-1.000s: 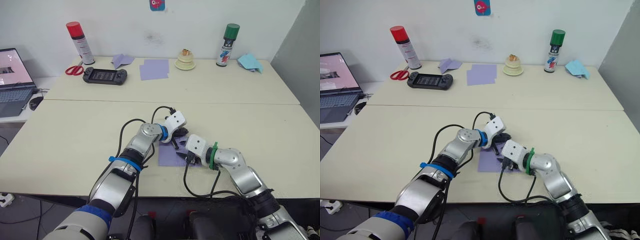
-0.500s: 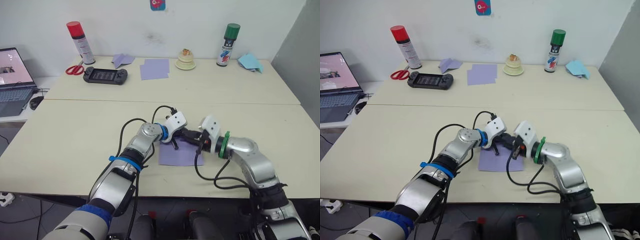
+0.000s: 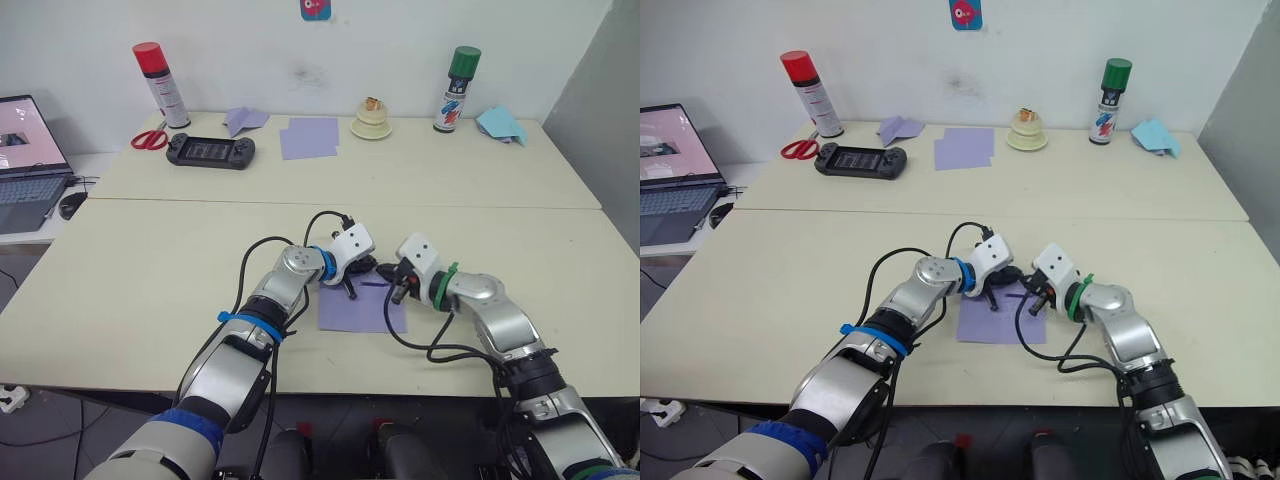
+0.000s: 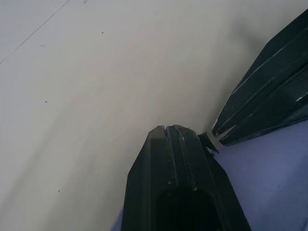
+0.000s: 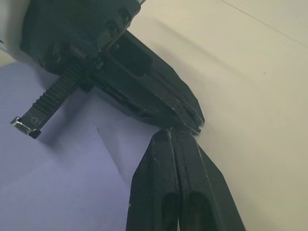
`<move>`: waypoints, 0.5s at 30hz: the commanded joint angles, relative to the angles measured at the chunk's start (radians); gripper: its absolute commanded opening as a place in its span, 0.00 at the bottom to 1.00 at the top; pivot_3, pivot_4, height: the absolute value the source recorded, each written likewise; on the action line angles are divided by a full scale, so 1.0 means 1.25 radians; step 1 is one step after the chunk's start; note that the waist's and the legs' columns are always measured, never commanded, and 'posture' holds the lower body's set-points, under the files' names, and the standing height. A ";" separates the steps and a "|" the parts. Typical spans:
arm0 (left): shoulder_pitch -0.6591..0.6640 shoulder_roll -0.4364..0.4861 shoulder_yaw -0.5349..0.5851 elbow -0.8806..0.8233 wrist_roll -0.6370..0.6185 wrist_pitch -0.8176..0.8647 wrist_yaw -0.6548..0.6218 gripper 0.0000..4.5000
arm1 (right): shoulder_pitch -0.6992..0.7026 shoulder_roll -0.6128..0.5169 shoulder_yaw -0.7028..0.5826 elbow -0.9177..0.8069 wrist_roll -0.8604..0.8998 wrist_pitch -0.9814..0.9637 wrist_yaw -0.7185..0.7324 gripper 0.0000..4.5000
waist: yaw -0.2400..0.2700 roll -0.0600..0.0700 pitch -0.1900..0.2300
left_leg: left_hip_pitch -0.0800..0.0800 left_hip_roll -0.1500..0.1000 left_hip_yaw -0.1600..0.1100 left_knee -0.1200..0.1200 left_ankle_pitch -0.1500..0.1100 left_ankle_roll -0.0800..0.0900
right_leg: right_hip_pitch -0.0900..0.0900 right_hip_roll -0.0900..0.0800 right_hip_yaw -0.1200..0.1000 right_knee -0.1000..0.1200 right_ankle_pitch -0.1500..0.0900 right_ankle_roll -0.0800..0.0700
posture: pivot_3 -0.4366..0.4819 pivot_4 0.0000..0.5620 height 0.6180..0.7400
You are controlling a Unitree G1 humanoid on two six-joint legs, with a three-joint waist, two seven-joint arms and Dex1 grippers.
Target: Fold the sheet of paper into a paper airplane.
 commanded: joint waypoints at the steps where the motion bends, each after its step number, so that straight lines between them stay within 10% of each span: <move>1: 0.017 0.013 -0.017 0.034 0.038 0.017 0.002 0.00 | -0.009 0.002 0.010 -0.018 -0.006 -0.010 0.000 0.01 | 0.000 0.000 0.000 | 0.000 0.000 0.000 0.000 0.000 0.000 | 0.000 0.000 0.000 0.000 0.000 0.000 | 0.48 0.27 1.00; 15: 0.025 0.016 -0.022 0.023 0.049 0.013 0.000 0.00 | 0.011 -0.007 0.031 -0.007 -0.038 -0.006 -0.027 0.01 | 0.000 0.000 0.000 | 0.000 0.000 0.000 0.000 0.000 0.000 | 0.000 0.000 0.000 0.000 0.000 0.000 | 0.48 0.27 1.00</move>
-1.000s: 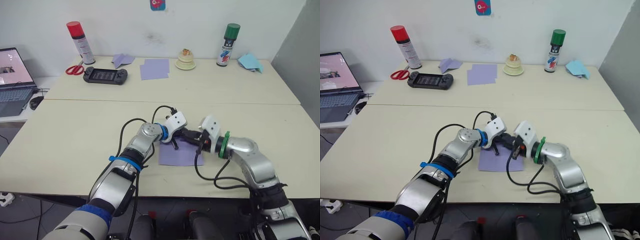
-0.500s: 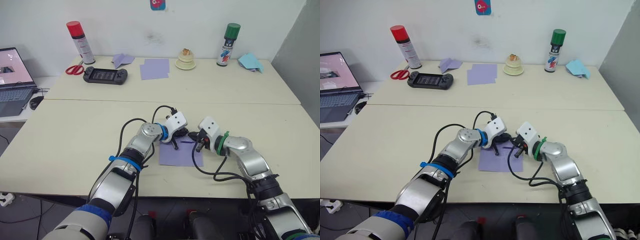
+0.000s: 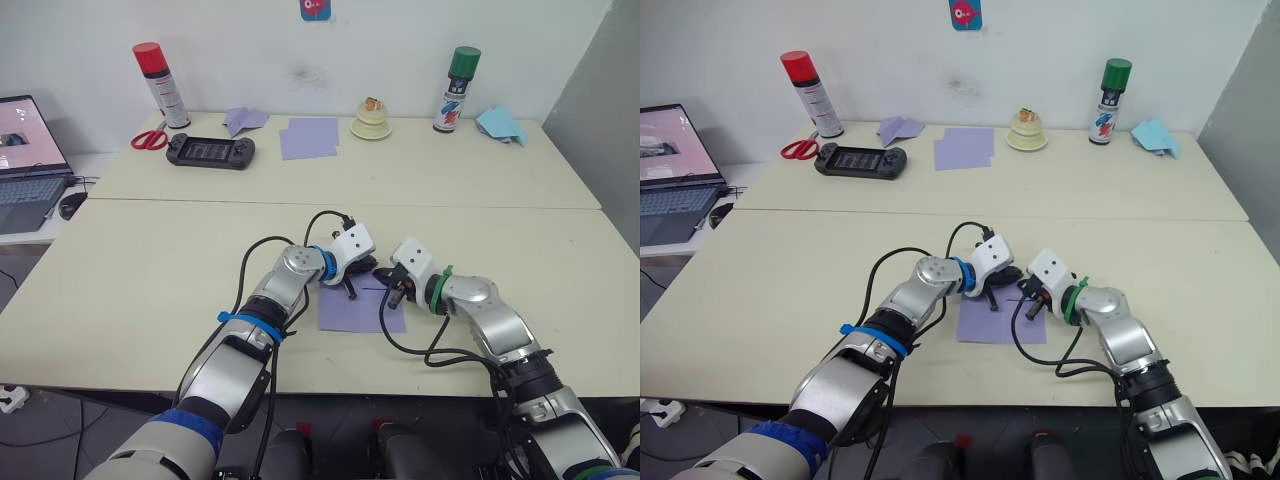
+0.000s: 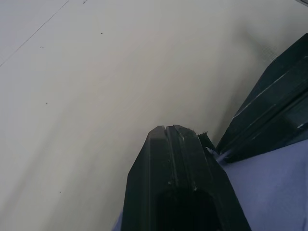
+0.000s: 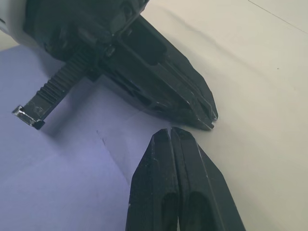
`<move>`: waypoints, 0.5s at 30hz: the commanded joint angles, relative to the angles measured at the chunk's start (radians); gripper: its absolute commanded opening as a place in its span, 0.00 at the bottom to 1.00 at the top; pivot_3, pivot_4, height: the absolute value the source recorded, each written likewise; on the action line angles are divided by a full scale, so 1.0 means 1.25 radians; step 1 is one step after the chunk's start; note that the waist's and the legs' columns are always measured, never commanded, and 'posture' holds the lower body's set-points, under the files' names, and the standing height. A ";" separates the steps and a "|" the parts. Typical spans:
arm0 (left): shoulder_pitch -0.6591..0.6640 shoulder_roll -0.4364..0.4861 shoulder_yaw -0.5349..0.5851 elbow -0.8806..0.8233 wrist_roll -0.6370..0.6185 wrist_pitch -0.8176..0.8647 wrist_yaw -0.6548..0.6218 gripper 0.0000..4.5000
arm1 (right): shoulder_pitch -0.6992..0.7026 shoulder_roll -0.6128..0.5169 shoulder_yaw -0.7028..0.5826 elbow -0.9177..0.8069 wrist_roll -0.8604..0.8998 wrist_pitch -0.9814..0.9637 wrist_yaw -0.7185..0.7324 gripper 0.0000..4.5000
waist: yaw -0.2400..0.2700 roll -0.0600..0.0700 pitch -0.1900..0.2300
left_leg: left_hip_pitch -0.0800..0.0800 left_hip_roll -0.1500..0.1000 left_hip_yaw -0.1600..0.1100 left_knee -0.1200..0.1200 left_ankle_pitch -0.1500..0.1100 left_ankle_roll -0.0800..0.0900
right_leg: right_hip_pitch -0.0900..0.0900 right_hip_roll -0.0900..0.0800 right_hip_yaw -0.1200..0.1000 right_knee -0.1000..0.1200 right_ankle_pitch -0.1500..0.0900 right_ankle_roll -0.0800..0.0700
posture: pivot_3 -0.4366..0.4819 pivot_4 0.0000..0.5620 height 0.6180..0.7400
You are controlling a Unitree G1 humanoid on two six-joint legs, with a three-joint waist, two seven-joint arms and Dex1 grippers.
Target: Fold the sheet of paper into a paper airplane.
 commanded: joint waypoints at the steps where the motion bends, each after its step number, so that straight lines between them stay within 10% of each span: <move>1: 0.023 0.015 -0.019 0.030 0.038 0.014 -0.001 0.00 | 0.007 -0.006 0.001 -0.007 -0.011 -0.002 -0.009 0.01 | 0.000 0.000 0.000 | 0.000 0.000 0.000 0.000 0.000 0.000 | 0.000 0.000 0.000 0.000 0.000 0.000 | 0.48 0.27 1.00; 15: -0.027 0.055 0.101 0.054 -0.065 0.018 -0.044 0.00 | 0.024 -0.006 0.012 -0.001 -0.019 0.000 -0.025 0.01 | -0.003 0.000 0.000 | 0.000 0.000 0.000 0.000 0.000 0.000 | -0.001 0.000 0.000 0.000 0.000 0.000 | 0.48 0.27 1.00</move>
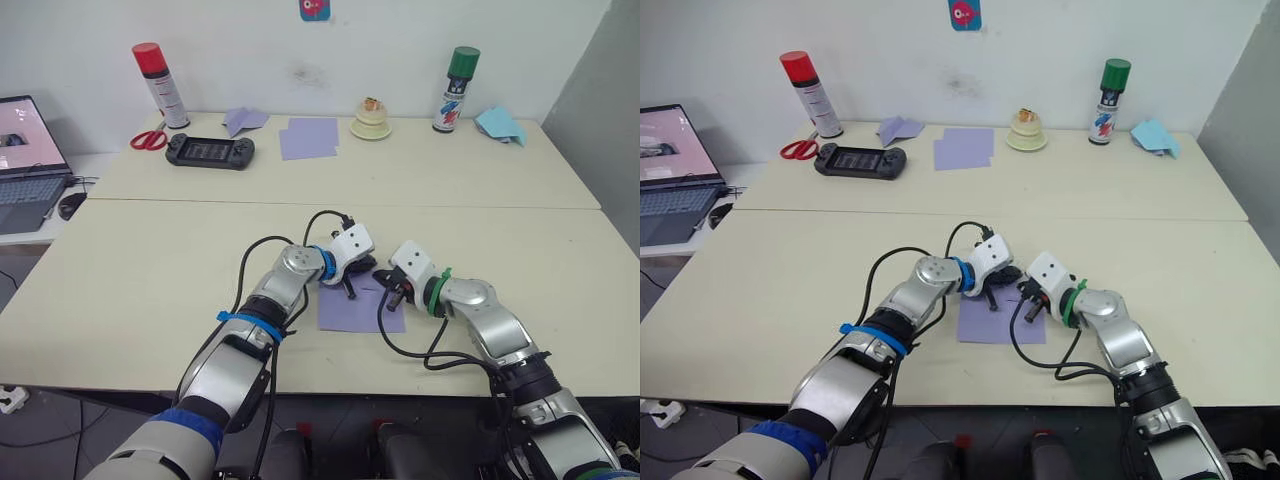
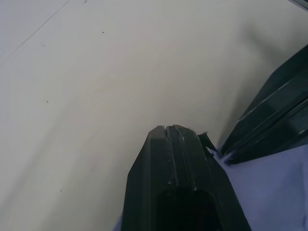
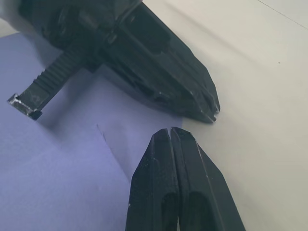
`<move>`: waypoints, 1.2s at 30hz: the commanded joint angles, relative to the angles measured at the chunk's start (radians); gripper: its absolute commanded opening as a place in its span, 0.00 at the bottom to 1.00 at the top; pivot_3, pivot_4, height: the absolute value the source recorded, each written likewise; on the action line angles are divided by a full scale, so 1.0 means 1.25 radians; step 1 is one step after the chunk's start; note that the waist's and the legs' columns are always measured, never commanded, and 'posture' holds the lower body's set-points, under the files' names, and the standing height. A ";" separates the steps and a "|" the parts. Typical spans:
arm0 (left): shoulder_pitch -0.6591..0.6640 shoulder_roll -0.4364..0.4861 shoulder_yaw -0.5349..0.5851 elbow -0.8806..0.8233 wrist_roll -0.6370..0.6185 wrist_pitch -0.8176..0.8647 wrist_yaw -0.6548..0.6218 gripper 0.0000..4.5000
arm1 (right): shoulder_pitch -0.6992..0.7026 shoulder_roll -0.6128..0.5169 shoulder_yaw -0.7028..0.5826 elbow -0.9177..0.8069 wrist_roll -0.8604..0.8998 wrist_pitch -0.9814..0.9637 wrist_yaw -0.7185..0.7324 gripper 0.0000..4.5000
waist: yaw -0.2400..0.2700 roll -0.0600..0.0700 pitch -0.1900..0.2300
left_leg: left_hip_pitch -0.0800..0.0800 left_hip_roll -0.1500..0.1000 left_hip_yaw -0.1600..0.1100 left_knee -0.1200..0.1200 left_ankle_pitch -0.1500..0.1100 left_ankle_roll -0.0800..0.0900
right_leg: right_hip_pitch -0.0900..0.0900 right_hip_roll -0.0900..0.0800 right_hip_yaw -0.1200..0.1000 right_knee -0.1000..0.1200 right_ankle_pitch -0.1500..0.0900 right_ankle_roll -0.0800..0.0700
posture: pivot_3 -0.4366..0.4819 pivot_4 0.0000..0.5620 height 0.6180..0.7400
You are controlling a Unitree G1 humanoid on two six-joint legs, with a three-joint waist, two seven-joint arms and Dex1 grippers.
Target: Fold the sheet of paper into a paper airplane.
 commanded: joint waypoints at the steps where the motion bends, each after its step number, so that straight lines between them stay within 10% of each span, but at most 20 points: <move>1: -0.018 0.052 0.071 0.022 -0.045 0.015 -0.033 0.00 | 0.017 -0.006 -0.001 0.002 -0.013 0.007 -0.010 0.01 | -0.001 0.000 0.000 | 0.000 0.000 0.000 0.000 0.000 0.000 | 0.000 0.000 0.000 0.000 0.000 0.000 | 0.48 0.27 1.00; 12: -0.089 0.062 0.195 -0.032 -0.163 0.040 -0.102 0.00 | 0.017 -0.005 0.004 0.006 -0.013 0.003 -0.012 0.01 | 0.004 -0.001 0.001 | -0.006 -0.001 0.000 0.000 0.000 0.000 | -0.005 -0.001 -0.001 0.000 0.001 -0.002 | 0.48 0.27 1.00; 23: -0.033 -0.023 0.124 -0.200 -0.151 0.173 -0.093 0.00 | 0.013 -0.007 0.003 0.014 -0.016 0.002 -0.018 0.01 | 0.004 -0.001 0.001 | -0.006 -0.001 0.000 0.000 0.000 0.000 | -0.005 -0.001 0.000 0.000 0.002 -0.002 | 0.48 0.27 1.00; 36: 0.037 -0.053 0.062 -0.091 -0.071 0.098 -0.033 0.00 | 0.015 0.000 0.005 0.016 -0.016 0.003 -0.027 0.01 | 0.005 -0.001 0.001 | -0.006 -0.001 0.000 0.001 0.000 0.000 | -0.005 -0.001 0.000 0.000 0.002 -0.003 | 0.48 0.27 1.00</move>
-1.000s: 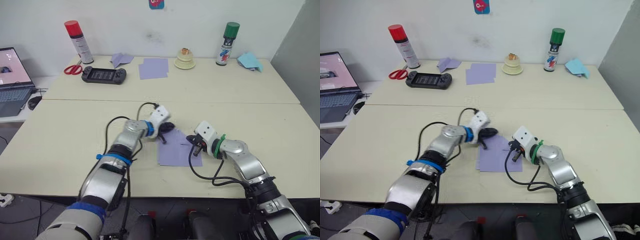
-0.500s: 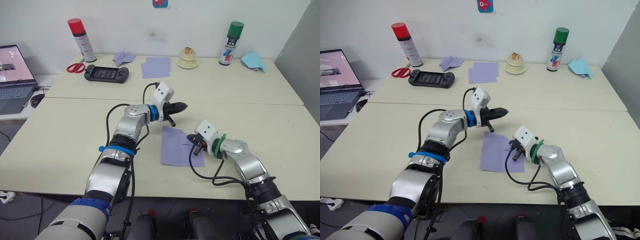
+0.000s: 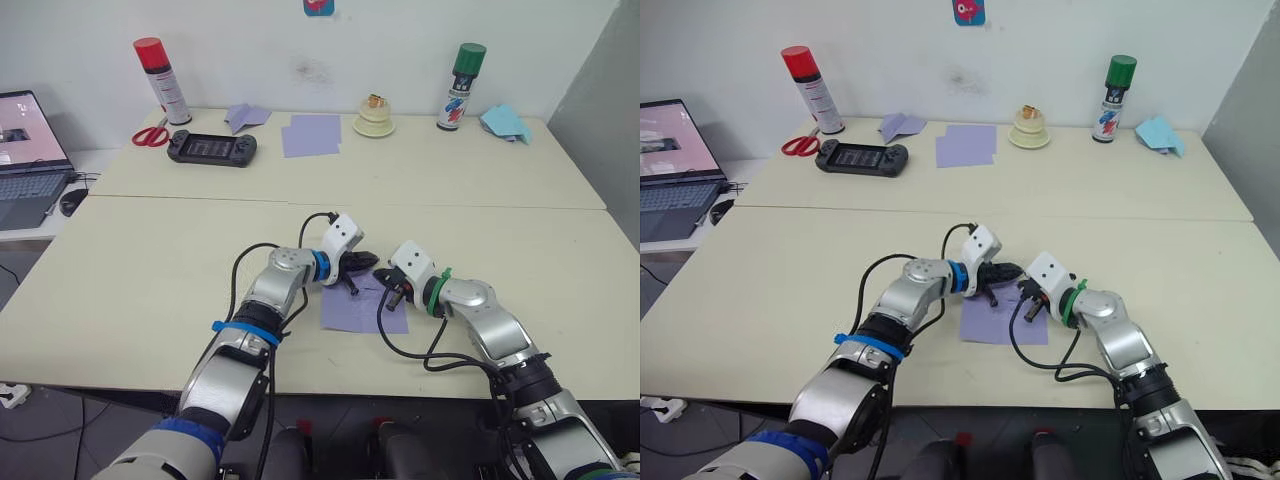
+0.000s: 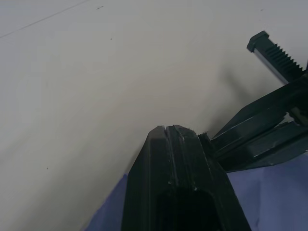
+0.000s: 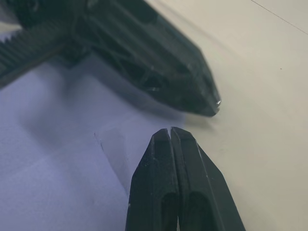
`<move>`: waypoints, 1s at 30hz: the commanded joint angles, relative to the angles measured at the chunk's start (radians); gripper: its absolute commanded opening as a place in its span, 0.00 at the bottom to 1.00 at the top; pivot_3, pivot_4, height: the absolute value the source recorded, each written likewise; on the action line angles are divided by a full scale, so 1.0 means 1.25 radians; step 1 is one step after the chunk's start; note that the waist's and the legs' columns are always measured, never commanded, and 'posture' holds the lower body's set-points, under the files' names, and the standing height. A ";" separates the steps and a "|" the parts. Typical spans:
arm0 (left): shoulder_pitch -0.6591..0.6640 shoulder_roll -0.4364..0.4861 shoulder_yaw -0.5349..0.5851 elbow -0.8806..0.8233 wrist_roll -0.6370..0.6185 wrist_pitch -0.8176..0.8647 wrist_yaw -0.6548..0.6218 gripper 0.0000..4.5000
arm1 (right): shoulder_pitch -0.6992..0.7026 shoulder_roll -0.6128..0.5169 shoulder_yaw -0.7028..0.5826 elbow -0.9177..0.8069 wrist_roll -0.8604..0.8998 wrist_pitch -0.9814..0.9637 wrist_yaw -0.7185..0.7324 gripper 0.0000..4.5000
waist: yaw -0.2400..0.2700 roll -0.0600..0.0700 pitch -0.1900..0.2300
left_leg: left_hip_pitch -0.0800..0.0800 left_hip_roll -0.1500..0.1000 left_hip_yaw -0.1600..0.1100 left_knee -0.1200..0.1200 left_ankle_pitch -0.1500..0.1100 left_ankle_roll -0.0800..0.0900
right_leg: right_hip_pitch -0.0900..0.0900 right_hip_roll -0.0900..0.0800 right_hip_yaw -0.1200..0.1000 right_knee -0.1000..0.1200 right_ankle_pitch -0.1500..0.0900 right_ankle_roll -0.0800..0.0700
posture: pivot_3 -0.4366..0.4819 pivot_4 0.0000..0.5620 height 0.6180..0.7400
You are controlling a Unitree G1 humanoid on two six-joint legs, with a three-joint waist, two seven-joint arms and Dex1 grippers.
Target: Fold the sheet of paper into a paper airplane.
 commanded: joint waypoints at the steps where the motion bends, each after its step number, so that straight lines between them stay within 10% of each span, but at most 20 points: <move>1: -0.025 -0.022 -0.011 0.036 0.016 -0.039 0.016 0.00 | 0.010 0.001 0.003 0.022 -0.015 0.012 -0.009 0.01 | 0.000 0.000 0.000 | 0.000 0.000 0.000 0.000 0.000 0.000 | 0.000 0.000 0.000 0.000 0.000 0.000 | 0.48 0.27 1.00; 30: -0.033 -0.006 -0.062 0.137 0.107 -0.075 0.052 0.00 | 0.144 -0.041 -0.084 -0.128 0.079 0.216 -0.024 0.01 | 0.000 0.001 -0.004 | 0.004 0.000 0.000 0.000 0.000 0.000 | 0.004 0.000 0.000 0.000 -0.002 0.003 | 0.48 0.27 1.00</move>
